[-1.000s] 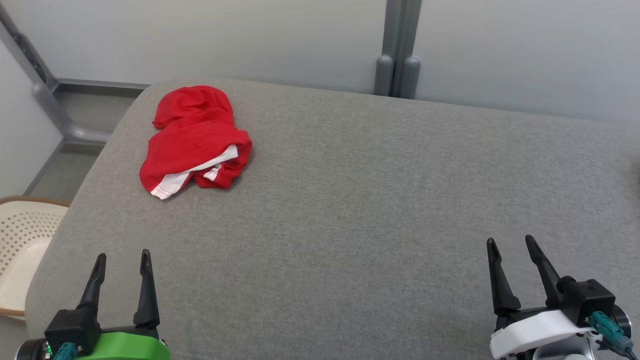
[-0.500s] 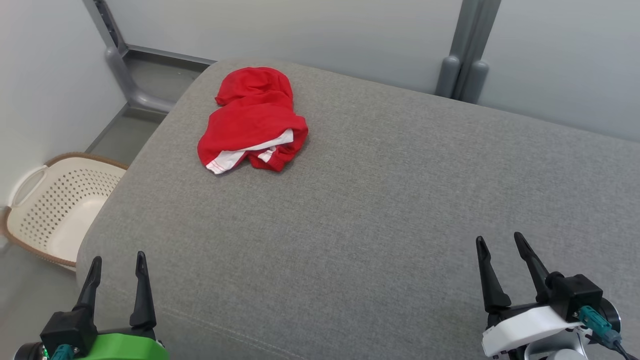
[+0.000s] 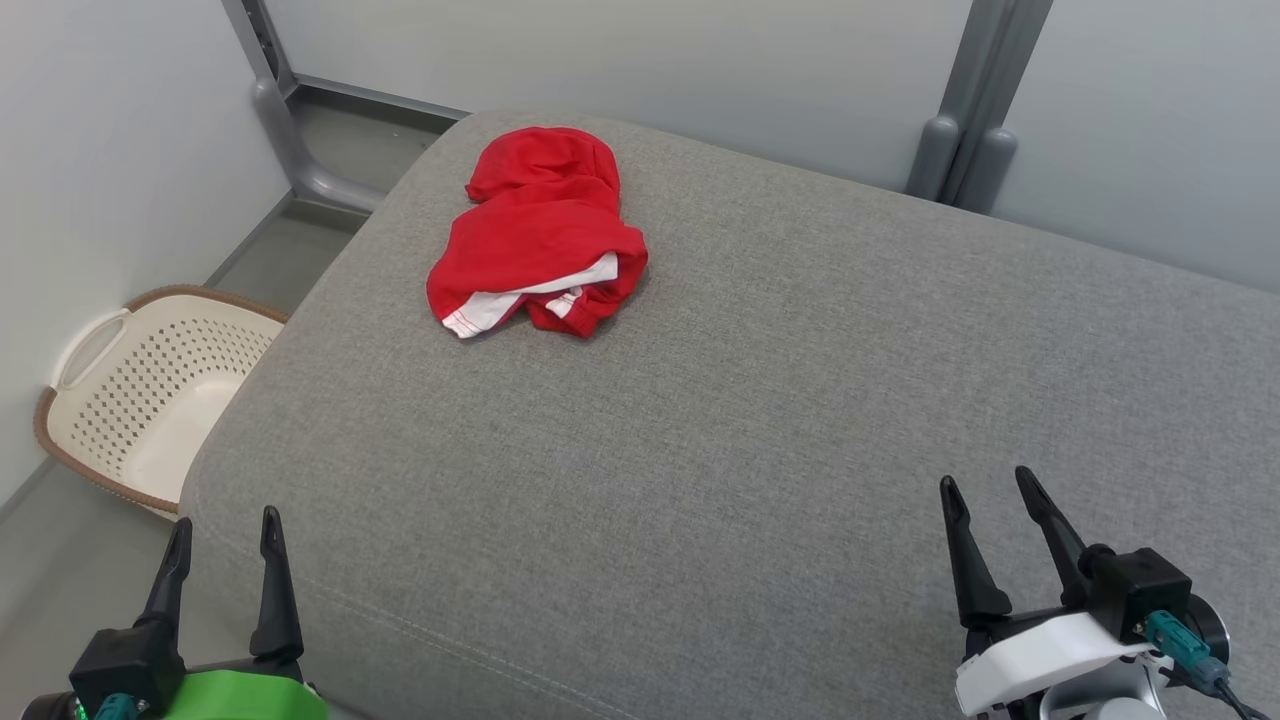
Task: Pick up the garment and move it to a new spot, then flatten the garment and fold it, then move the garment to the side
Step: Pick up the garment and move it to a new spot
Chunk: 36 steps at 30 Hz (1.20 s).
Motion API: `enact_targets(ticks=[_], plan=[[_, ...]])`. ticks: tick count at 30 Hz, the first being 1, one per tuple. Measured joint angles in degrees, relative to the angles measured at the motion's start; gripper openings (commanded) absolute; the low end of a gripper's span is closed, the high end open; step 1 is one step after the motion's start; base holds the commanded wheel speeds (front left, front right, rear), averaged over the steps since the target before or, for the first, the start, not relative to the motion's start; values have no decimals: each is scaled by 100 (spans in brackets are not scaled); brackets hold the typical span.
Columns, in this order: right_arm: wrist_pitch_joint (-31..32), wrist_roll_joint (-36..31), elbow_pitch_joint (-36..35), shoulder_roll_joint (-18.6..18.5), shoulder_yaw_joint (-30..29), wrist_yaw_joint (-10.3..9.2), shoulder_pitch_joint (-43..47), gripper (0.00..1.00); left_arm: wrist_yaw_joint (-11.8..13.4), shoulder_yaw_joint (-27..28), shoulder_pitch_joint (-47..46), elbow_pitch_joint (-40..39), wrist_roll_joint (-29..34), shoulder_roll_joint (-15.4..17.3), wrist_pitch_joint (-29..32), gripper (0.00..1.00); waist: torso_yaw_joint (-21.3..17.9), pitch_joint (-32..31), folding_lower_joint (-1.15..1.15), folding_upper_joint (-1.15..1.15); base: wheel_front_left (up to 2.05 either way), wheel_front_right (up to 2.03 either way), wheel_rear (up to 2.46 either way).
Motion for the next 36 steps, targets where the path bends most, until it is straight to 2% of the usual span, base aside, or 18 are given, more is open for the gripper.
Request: enact_targets(ticks=[12, 19, 26, 36], plan=[[-1, -8, -2, -57, -23, 0, -125, 100, 0, 151, -140, -35, 19, 29, 0, 100, -391, 36, 0, 0, 0, 0, 0], [0, -86, -120, -190, -120, 0, -269, 100, 0, 264, -1047, 30, -69, 299, 0, 100, -811, 272, 0, 0, 0, 0, 0], [0, -165, -299, -357, -248, 0, -541, 100, 0, 136, -2353, 397, -368, 668, -1, 100, -1199, 804, 0, 0, 0, 0, 0], [0, -289, -613, -501, -468, 0, -890, 100, 0, -465, -4156, 1381, -1003, 1584, 164, 100, -1792, 1717, 1, 0, 0, 0, 0]])
